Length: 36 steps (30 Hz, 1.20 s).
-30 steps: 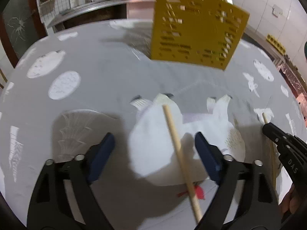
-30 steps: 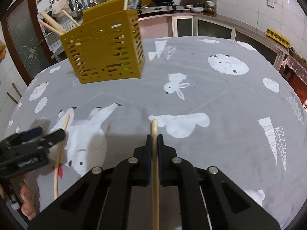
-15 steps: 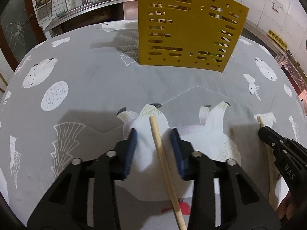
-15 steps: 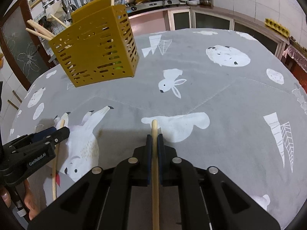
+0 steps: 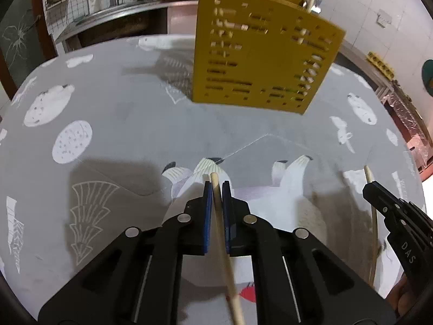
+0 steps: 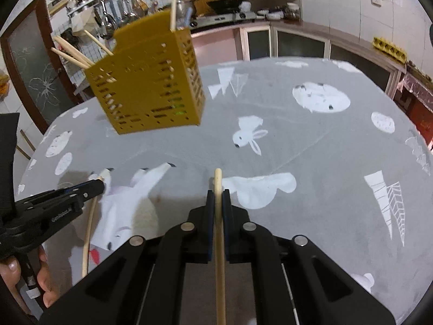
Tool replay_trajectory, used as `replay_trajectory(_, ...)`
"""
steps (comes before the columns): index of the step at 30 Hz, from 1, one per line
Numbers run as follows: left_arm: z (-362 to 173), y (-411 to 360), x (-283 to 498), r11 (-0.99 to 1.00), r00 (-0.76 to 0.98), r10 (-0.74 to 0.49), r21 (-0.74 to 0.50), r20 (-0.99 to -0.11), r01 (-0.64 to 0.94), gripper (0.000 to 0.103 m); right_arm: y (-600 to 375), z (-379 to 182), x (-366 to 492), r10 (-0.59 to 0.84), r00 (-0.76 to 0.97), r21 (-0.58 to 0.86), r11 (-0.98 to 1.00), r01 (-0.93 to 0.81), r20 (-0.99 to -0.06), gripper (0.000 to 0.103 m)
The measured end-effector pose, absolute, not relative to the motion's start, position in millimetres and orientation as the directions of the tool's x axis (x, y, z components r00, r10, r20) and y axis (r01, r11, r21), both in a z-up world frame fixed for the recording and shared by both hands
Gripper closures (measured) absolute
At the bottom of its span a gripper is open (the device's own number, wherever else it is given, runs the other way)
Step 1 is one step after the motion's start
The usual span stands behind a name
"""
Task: Organize utensils
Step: 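Lift and carry both chopsticks with both tools over the yellow holder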
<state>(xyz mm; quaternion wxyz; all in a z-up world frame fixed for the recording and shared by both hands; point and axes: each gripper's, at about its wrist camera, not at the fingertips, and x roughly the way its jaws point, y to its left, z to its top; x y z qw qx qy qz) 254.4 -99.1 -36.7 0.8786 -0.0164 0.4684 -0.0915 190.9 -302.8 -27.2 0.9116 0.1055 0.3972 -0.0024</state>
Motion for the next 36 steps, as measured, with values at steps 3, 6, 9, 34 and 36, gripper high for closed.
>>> replay_trajectory(3, -21, -98, 245, 0.980, 0.584, -0.190, -0.112, -0.789, 0.167, 0.098, -303, -17, 185, 0.084, 0.706, 0.201, 0.976, 0.084, -0.703, 0.097)
replay_trajectory(6, -3, -95, 234, 0.978, 0.625, -0.197, -0.105, -0.755, 0.181, 0.098, -302, -5, 177, 0.091, 0.731, 0.215, 0.973, 0.077, -0.676, 0.097)
replay_trajectory(9, 15, -88, 223, 0.976, 0.671, -0.206, -0.101, -0.713, 0.192, 0.098, -302, 6, 169, 0.090, 0.757, 0.217, 0.974, 0.070, -0.647, 0.097)
replay_trajectory(34, 91, -36, 141, 0.972, 0.894, -0.234, -0.091, -0.381, 0.216, 0.098, -290, 73, 102, 0.074, 0.955, 0.277, 0.961, 0.009, -0.287, 0.097)
replay_trajectory(36, 96, -36, 138, 0.972, 0.902, -0.237, -0.083, -0.362, 0.222, 0.098, -290, 75, 101, 0.070, 0.961, 0.279, 0.960, 0.008, -0.269, 0.097)
